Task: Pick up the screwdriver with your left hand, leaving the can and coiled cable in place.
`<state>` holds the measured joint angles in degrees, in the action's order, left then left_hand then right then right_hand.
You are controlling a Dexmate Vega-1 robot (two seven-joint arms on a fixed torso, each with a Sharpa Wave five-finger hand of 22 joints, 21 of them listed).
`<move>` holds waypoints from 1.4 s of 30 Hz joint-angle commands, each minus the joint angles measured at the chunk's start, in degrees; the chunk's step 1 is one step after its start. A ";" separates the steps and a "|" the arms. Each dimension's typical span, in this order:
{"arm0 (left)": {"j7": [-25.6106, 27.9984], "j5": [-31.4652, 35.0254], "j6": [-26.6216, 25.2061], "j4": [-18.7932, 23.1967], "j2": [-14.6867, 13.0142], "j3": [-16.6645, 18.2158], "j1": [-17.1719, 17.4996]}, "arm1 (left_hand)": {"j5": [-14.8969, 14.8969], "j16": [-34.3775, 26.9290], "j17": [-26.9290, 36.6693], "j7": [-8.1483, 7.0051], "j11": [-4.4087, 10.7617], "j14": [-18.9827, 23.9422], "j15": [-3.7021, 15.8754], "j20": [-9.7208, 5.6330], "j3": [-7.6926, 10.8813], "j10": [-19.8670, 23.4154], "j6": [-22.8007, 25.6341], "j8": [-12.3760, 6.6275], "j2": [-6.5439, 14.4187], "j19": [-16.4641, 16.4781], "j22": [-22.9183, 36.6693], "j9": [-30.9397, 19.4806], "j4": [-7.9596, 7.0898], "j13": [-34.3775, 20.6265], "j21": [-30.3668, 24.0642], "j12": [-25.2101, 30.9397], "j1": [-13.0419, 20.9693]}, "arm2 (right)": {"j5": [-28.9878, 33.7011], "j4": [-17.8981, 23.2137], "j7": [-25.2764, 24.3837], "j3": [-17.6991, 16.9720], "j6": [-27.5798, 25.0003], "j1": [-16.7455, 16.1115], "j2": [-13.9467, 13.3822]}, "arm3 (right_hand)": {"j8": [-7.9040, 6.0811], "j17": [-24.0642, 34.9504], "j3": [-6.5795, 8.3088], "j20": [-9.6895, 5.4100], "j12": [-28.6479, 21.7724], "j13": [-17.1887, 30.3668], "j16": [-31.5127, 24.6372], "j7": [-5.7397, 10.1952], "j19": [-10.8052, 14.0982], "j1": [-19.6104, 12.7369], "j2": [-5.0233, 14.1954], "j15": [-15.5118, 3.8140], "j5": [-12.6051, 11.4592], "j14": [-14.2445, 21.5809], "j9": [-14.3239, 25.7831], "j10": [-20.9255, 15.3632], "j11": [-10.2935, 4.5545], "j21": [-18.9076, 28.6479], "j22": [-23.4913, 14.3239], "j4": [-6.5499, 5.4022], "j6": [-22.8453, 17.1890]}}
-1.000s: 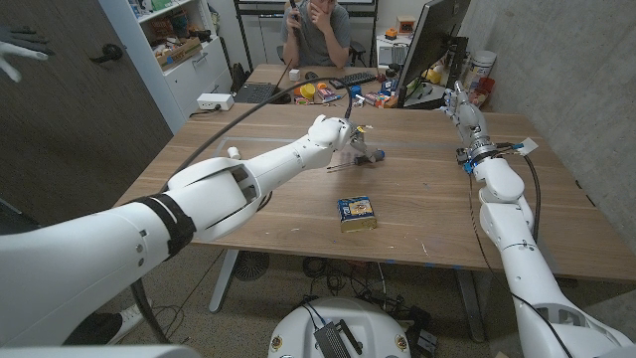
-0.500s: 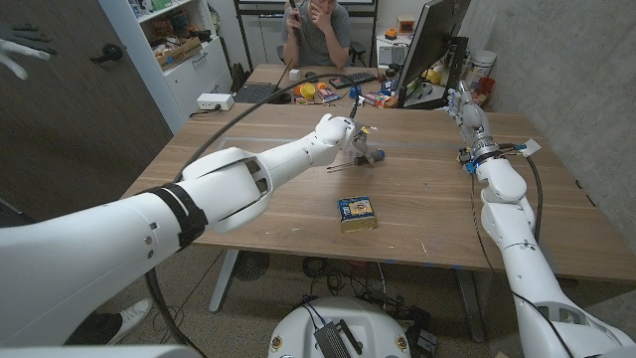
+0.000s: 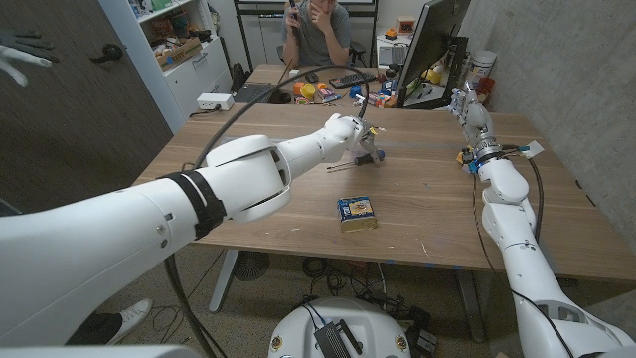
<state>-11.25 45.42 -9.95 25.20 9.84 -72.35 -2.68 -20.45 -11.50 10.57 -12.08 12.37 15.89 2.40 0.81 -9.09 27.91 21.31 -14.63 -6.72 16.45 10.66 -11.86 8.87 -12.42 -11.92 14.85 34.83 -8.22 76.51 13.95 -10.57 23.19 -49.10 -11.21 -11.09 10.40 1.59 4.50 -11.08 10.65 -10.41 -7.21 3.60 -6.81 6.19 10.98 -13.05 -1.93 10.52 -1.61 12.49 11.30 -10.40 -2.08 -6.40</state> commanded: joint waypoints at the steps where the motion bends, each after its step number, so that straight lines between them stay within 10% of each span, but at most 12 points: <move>1: 3.19 -10.17 1.57 -5.94 3.12 -8.58 -2.41 | -0.49 -0.42 0.30 0.06 -0.07 0.55 6.21 -0.18 -0.19 0.66 0.74 -0.31 -0.07 0.65 0.17 -0.33 0.09 -0.15 -0.32 0.26 0.89 | -0.66 -0.17 -0.19 -0.84 0.25 -0.11 0.15 | -0.47 0.03 -0.12 0.20 -0.35 0.18 -0.49 -3.12 -0.03 0.60 0.22 0.19 0.14 0.65 0.10 -0.15 0.15 0.13 -0.12 -0.48 -1.11; 18: -0.13 -3.39 -1.39 -3.79 1.69 -2.89 -0.15 | -1.06 -0.54 0.39 0.12 -0.03 1.38 6.45 -0.37 -0.25 4.00 3.76 -1.21 0.94 0.58 0.22 -0.44 -0.09 -0.70 -0.25 1.28 3.72 | -0.53 -0.30 -0.49 -0.92 0.07 0.47 0.17 | -0.69 -0.01 -0.19 0.04 -2.61 0.23 -1.01 -1.06 0.32 0.88 -0.03 -2.71 -0.05 3.31 0.10 -6.82 -0.22 0.30 -0.08 -0.51 -3.43; 28: 1.93 -7.68 -0.51 -0.98 -0.62 -6.42 -0.34 | -2.66 -1.35 0.63 -0.17 0.13 7.55 9.48 -1.37 2.25 17.25 19.05 -6.88 8.09 1.77 0.36 -0.56 -0.28 -3.05 -0.67 4.77 14.42 | -1.09 -0.81 -0.80 -1.39 -0.17 0.68 0.44 | -0.56 -0.04 -0.28 -0.47 -3.85 0.11 -1.09 1.05 0.87 0.91 -0.34 -6.04 -0.10 5.60 0.11 -11.25 -3.99 0.40 -0.06 -0.34 -4.66; 29: 5.24 -9.89 3.14 -8.93 3.09 -7.92 -1.53 | -2.53 -1.46 0.70 -0.29 0.15 8.67 9.80 -1.44 2.49 19.19 20.08 -7.17 8.78 1.93 0.36 -0.45 -0.37 -3.44 -0.72 5.30 15.54 | -1.21 -0.92 -0.77 -1.48 -0.08 0.73 0.46 | -0.57 -0.04 -0.30 -0.64 -3.93 0.11 -1.09 1.29 1.08 0.92 -0.36 -6.33 -0.10 5.79 0.11 -11.55 -4.27 0.47 -0.06 -0.32 -4.80; 31: 3.42 -10.69 0.83 -2.56 -0.16 -9.04 -1.11 | -2.17 -1.43 0.83 -0.52 0.16 10.12 9.91 -1.69 3.32 21.69 22.57 -7.93 10.46 2.01 0.35 -0.26 -0.32 -4.07 -0.70 5.88 17.88 | -1.56 -1.19 -0.65 -1.68 0.28 0.83 0.54 | -0.59 -0.05 -0.33 -0.58 -4.01 0.09 -1.10 1.78 1.09 0.93 -0.43 -6.86 -0.09 6.17 0.11 -11.98 -4.98 0.44 -0.05 -0.29 -5.07; 33: 5.47 -12.83 2.90 -8.67 2.93 -10.48 -1.93 | -1.89 -1.52 0.99 -0.22 0.15 10.91 9.94 -1.75 3.69 21.94 24.17 -8.44 11.14 2.22 0.35 -0.15 -0.30 -4.29 -0.76 5.77 18.89 | -1.84 -1.05 -0.77 -1.88 0.14 0.83 0.67 | -0.57 -0.06 -0.39 -0.82 -4.20 0.06 -1.06 2.29 1.44 0.94 -0.55 -7.94 -0.07 6.70 0.11 -12.88 -6.35 0.51 -0.04 -0.23 -5.40; 42: 7.30 -17.48 2.94 -8.67 2.89 -14.33 -2.45 | 3.24 -1.98 2.17 0.98 -0.17 20.72 10.50 -2.27 11.48 37.58 36.65 -12.84 16.13 3.43 0.43 -0.13 0.69 -7.42 -1.10 11.00 31.84 | -2.38 -1.32 -0.81 -2.47 0.03 1.03 0.62 | -0.39 -0.08 -0.53 -1.23 -4.34 0.01 -0.89 3.26 1.77 0.97 -0.79 -9.49 -0.04 7.59 0.11 -14.17 -8.67 0.49 -0.03 -0.08 -5.67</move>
<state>-6.90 34.15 -8.32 18.79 12.02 -81.85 -4.27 -18.19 -12.97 12.35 -6.00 8.84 33.99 3.02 -1.44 -0.73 58.51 49.74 -25.98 3.77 19.13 10.80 -11.31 8.93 -18.75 -12.53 24.32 58.72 -9.94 75.45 13.31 -12.33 23.40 -48.31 -10.70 -11.53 10.12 1.20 3.47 -14.86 10.66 -11.08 -4.58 4.66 -5.99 5.82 2.29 -13.05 5.24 10.52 -15.33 5.09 11.30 -10.41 -2.14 -11.98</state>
